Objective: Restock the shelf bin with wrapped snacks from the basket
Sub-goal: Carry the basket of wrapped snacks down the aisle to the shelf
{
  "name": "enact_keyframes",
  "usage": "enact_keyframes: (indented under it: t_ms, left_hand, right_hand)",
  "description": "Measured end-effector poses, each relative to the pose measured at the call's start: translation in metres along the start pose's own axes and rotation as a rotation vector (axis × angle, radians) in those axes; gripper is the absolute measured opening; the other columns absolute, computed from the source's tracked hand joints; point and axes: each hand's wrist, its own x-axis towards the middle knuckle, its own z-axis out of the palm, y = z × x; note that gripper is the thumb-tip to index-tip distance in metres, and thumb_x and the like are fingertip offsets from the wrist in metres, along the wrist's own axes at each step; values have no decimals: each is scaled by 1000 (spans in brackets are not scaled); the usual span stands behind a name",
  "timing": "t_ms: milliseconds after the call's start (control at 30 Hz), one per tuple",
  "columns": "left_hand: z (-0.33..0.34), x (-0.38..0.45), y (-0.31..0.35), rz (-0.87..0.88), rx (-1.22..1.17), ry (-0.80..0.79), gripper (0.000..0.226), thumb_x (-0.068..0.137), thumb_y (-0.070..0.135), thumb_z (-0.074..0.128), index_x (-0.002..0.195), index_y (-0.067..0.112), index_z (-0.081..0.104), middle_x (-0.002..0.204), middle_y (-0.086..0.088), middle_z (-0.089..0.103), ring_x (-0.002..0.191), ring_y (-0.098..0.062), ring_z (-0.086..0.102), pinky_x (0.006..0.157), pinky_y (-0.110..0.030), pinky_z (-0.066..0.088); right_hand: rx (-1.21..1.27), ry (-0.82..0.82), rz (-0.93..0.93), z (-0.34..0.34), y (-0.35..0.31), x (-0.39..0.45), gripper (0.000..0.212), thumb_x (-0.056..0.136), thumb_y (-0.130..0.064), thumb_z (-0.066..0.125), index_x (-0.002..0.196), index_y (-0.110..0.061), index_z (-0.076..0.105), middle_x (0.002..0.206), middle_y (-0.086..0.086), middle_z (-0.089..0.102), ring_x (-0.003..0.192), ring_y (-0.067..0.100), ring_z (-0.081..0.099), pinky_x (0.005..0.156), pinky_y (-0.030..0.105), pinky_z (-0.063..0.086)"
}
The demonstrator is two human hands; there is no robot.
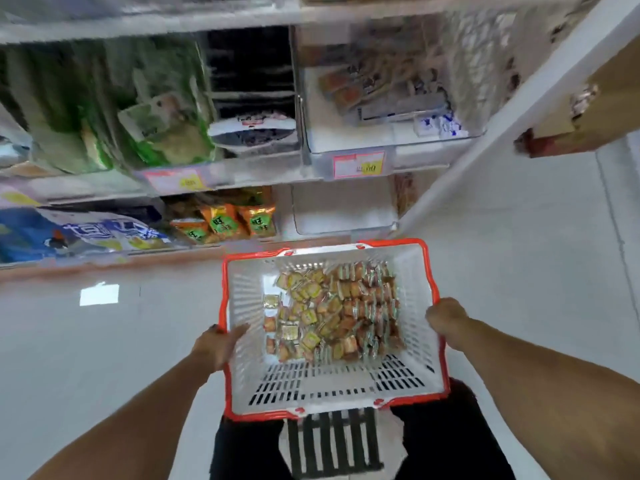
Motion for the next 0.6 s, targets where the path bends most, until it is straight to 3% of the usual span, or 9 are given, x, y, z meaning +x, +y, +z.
enact_keyframes:
  t_ms: [100, 300, 400, 467, 533, 600]
  left_hand:
    - [25, 41, -9, -27, 16, 13, 43, 90, 46, 73, 110, 10, 61, 103, -16, 71, 86, -34, 71, 81, -49, 62]
    - [67, 145, -33, -31, 28, 22, 33, 95, 26, 71, 118, 3, 65, 95, -14, 70, 75, -28, 67, 60, -33, 56]
    - [88, 200, -36, 39, 77, 71, 31, 93, 30, 72, 113, 7, 69, 96, -13, 71, 84, -31, 70, 73, -40, 61]
    - [100, 231, -37, 92, 116, 86, 27, 95, 28, 68, 113, 8, 68, 99, -14, 71, 91, -35, 70, 84, -45, 60]
    - [106, 257, -37, 138, 172, 91, 25, 97, 22, 63, 115, 5, 67, 102, -18, 70, 92, -37, 70, 81, -46, 61]
    - [108, 279, -39, 158, 161, 84, 24, 98, 16, 60, 117, 2, 65, 104, -21, 70, 89, -39, 71, 74, -47, 63]
  right_hand:
    - [-32, -45, 0, 26, 4, 40, 32, 96, -3, 51, 122, 13, 59, 117, 29, 65, 98, 39, 66, 70, 33, 49]
    - [-88, -89, -34, 87, 10, 118, 22, 97, -5, 52, 111, 9, 63, 99, 21, 60, 87, 30, 58, 70, 31, 43]
    - [-31, -125, -5, 118, 9, 164, 24, 98, -8, 52, 115, 6, 61, 95, 16, 61, 83, 30, 59, 71, 33, 47]
    - [-8, -174, -5, 139, 6, 193, 23, 97, -7, 52, 115, 5, 60, 102, 19, 67, 90, 34, 66, 80, 40, 57]
    - [5, -191, -38, 156, 3, 216, 26, 95, -5, 53, 118, 4, 60, 112, 24, 67, 101, 38, 67, 91, 46, 57]
    - [12, -199, -86, 171, 0, 233, 28, 95, -5, 51, 120, 2, 60, 113, 23, 67, 101, 37, 67, 90, 46, 58]
